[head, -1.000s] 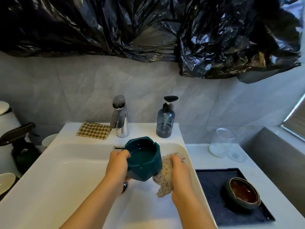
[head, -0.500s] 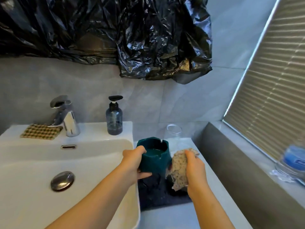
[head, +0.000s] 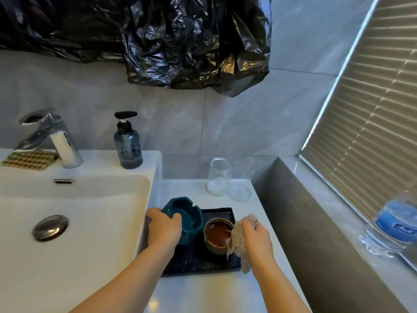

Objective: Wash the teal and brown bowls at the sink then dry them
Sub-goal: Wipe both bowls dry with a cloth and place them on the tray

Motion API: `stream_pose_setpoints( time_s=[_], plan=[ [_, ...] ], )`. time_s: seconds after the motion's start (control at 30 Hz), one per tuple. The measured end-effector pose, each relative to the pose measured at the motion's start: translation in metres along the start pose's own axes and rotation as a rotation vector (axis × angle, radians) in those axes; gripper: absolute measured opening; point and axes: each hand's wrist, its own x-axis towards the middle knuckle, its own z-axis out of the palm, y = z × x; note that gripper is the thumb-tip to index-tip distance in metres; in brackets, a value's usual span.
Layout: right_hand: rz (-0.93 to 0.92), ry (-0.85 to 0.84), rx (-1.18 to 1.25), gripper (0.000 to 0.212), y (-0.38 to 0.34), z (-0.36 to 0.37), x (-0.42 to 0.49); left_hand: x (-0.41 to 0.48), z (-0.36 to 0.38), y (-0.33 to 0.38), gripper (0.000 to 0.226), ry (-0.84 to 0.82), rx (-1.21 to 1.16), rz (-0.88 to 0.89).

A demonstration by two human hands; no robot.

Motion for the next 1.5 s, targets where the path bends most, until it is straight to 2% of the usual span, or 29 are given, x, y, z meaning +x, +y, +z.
stream_pose_setpoints(
  time_s=[0.1,0.17,0.27,0.37,0.43,0.53,0.7,0.77,0.87,0.93,1.03,1.1,1.17,1.23,1.33,1.5],
  plan=[
    [0.029,-0.021,0.005,0.036,0.005,-0.002,0.005,0.006,0.007,-0.010,0.049,0.001,0.038,-0.059],
    [0.031,-0.034,0.002,0.031,0.009,-0.003,0.010,0.011,0.013,-0.016,0.053,0.004,0.010,-0.106],
    [0.040,-0.042,-0.021,0.017,0.018,-0.004,0.016,0.017,0.020,-0.025,0.051,0.018,-0.045,-0.142],
    [0.057,-0.037,-0.088,0.022,0.026,0.000,0.022,0.024,0.025,-0.032,0.047,0.037,-0.117,-0.174],
    [0.063,-0.036,-0.139,0.022,0.031,0.002,0.027,0.030,0.027,-0.038,0.046,0.064,-0.084,-0.183],
    [0.059,-0.048,-0.189,0.016,0.036,0.003,0.030,0.038,0.026,-0.047,0.042,0.097,0.205,-0.131],
    [0.064,-0.055,-0.215,0.012,0.038,0.005,0.033,0.042,0.026,-0.046,0.040,0.034,0.728,-0.069],
    [0.060,-0.056,-0.232,0.013,0.037,0.004,0.033,0.039,0.027,-0.043,0.042,0.029,0.818,0.008],
    [0.053,-0.060,-0.219,0.013,0.035,-0.001,0.033,0.032,0.023,-0.044,0.059,0.037,0.944,0.166],
    [0.044,-0.054,-0.195,0.012,0.033,-0.005,0.032,0.029,0.022,-0.049,0.062,0.107,1.030,0.459],
    [0.019,-0.028,-0.167,0.018,0.032,-0.012,0.032,0.020,0.027,-0.046,0.030,0.051,0.997,0.964],
    [0.021,0.003,-0.104,0.025,0.030,-0.018,0.031,0.007,0.035,-0.040,0.016,-0.171,1.021,1.109],
    [0.034,0.024,-0.041,0.029,0.029,-0.023,0.030,0.002,0.047,-0.040,0.030,-0.381,1.223,1.158],
    [0.036,0.029,-0.039,0.028,0.029,-0.027,0.028,-0.002,0.054,-0.040,0.040,-0.496,1.440,1.120],
    [0.033,0.011,-0.046,0.026,0.031,-0.033,0.025,-0.004,0.062,-0.041,0.036,-0.480,1.549,1.092],
    [0.027,0.004,0.011,0.022,0.040,-0.042,0.020,-0.006,0.064,-0.041,0.027,-0.444,1.478,1.120]
  ],
)
